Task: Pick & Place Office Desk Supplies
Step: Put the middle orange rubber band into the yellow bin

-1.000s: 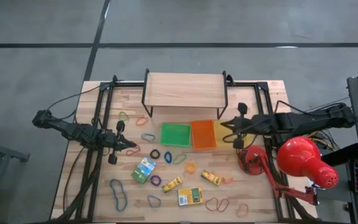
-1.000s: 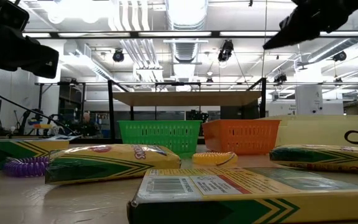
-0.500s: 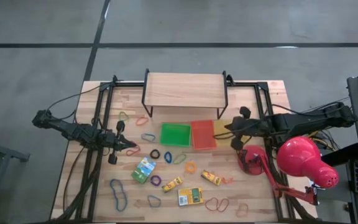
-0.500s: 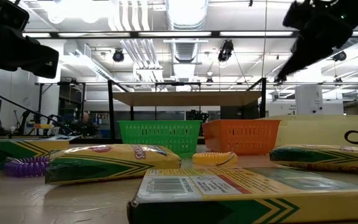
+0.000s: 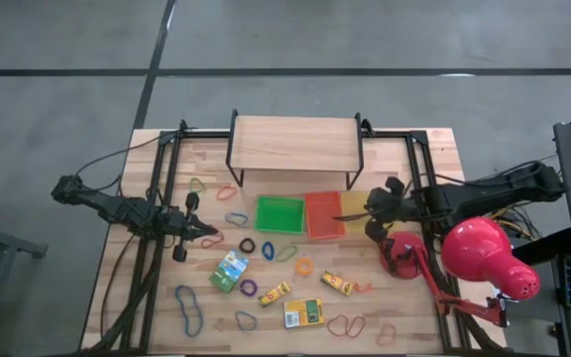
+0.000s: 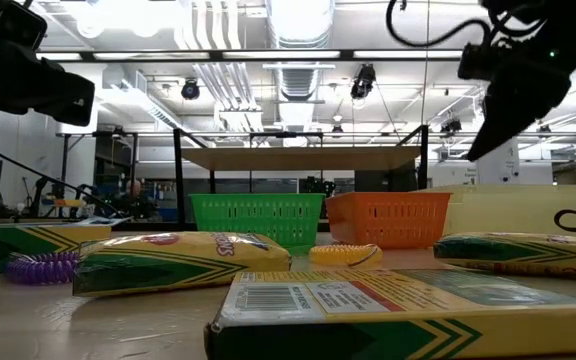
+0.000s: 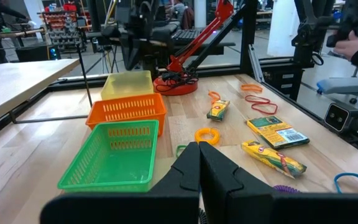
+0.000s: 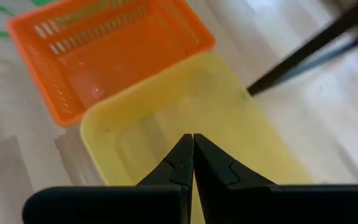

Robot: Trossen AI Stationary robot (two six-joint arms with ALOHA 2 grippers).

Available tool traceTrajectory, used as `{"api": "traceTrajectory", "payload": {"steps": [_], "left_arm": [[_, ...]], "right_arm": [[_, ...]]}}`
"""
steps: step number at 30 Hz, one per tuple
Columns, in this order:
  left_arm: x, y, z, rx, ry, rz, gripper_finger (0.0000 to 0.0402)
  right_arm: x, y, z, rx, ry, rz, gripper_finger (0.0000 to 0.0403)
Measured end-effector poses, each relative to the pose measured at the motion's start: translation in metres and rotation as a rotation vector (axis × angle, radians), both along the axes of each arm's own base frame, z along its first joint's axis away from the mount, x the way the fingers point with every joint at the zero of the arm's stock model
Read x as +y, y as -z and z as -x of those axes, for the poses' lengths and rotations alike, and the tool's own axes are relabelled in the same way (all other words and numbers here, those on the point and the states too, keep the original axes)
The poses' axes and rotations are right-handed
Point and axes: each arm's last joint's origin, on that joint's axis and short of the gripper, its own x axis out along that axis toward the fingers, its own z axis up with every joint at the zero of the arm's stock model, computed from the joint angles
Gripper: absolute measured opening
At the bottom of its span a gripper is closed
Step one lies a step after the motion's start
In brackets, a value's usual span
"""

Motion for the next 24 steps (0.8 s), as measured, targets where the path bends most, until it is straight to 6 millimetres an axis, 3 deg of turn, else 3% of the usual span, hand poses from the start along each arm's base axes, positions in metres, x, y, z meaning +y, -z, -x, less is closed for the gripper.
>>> {"api": "traceTrajectory", "payload": {"steps": [7, 24], "left_arm": [[0.000, 0.000, 0.000, 0.000, 0.000, 0.000, 0.0001], [0.000, 0.000, 0.000, 0.000, 0.000, 0.000, 0.0001]], "right_arm": [[0.002, 0.012, -0.004, -0.015, 0.195, -0.157, 0.0008], [0.028, -0.011, -0.014, -0.101, -0.038, -0.414, 0.0008]]}}
